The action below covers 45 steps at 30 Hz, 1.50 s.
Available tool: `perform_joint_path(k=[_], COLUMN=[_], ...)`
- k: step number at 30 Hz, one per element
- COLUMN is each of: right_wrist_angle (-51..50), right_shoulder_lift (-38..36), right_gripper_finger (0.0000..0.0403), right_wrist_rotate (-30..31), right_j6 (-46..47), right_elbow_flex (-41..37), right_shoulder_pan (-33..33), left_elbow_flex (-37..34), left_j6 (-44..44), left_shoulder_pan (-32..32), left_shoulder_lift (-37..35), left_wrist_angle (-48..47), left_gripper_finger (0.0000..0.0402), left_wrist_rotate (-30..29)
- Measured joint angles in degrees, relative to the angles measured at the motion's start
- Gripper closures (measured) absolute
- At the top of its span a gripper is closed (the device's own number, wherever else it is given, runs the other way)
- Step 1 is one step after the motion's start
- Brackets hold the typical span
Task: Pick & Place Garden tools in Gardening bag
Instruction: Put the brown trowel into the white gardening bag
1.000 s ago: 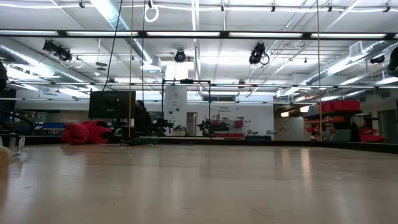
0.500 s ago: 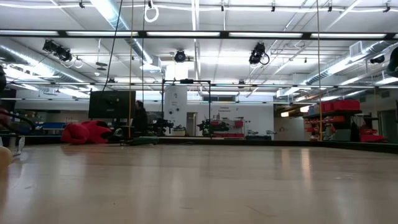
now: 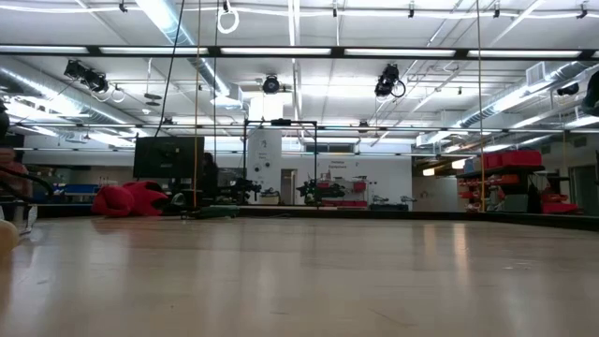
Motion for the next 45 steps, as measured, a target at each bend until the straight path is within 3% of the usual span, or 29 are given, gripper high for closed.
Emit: perform_joint_path(k=[12, 27, 40, 45], right_wrist_angle=[-0.11, 1.48, 22.62, 24.51], right_shoulder_lift=[5.27, 12.60, 14.26, 14.26], right_gripper_finger=[0.0347, 0.0348, 0.0348, 0.0348], right_wrist_rotate=[-8.01, -8.27, -7.66, -7.59], right_j6=[-0.03, 0.03, 5.49, 4.70], right_elbow_flex=[0.00, -0.25, -16.01, -20.83], right_shoulder_pan=[5.40, 13.59, 16.28, 16.30], left_elbow_flex=[0.00, 0.00, 0.00, 0.00], left_j6=[-1.49, -3.14, -4.48, -4.46], left_shoulder_pan=[0.00, 0.00, 0.01, 0.01], left_shoulder_lift=[-0.06, -0.06, -0.04, -0.04], left_wrist_angle=[0.11, 0.06, 0.00, -0.02], left_gripper_finger=[0.0400, 0.0400, 0.0399, 0.0399], left_wrist_rotate=[0.24, 0.37, 1.42, 1.42])
